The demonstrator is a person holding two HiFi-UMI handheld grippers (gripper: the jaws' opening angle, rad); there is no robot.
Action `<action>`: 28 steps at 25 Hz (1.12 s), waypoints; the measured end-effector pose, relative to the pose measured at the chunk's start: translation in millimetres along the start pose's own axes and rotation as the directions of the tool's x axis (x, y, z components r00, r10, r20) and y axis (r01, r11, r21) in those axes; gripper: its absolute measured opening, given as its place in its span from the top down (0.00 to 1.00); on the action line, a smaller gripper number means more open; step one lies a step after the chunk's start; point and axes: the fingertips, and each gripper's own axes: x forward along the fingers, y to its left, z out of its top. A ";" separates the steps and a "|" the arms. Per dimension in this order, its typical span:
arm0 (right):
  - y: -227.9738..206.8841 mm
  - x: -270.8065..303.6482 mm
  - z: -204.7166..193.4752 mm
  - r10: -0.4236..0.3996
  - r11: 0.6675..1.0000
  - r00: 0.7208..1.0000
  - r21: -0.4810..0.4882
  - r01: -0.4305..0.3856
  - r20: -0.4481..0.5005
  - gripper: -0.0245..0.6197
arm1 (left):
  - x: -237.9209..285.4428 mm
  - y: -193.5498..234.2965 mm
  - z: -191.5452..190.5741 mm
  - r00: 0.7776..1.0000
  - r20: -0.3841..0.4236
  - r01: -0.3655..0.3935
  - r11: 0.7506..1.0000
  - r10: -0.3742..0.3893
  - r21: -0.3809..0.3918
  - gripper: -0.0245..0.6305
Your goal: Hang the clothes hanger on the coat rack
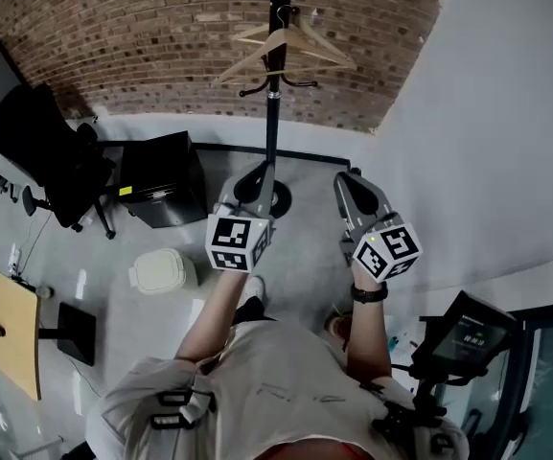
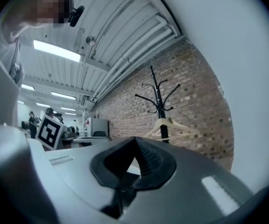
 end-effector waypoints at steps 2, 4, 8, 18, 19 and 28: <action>21.3 -28.3 -10.0 0.064 0.995 0.998 0.073 -0.062 -0.021 0.95 | -20.9 -42.2 -13.5 0.999 -0.041 -0.002 1.000 0.002 0.017 0.96; 32.4 -54.5 -21.2 0.081 0.993 0.997 0.093 -0.079 -0.019 0.95 | -38.6 -77.5 -28.5 0.997 -0.071 -0.016 0.996 0.022 0.085 0.96; 43.3 -95.2 -50.7 0.051 0.993 0.998 0.106 -0.046 -0.038 0.95 | -75.0 -92.9 -51.3 0.988 -0.120 -0.083 0.990 0.096 0.111 0.96; 44.1 -113.6 -27.8 -0.069 0.996 0.997 0.048 0.071 -0.042 0.95 | -104.6 -109.0 -7.3 0.996 -0.046 -0.068 0.985 0.077 0.159 0.96; 49.9 -106.6 -26.5 -0.060 0.997 0.997 0.041 0.062 -0.042 0.95 | -109.4 -107.1 -3.1 0.997 -0.042 -0.056 0.986 0.063 0.155 0.96; 79.6 -87.9 -15.9 -0.049 0.998 0.998 -0.034 0.048 -0.024 0.95 | -113.9 -108.3 -3.9 1.000 -0.026 -0.006 0.993 0.009 0.120 0.96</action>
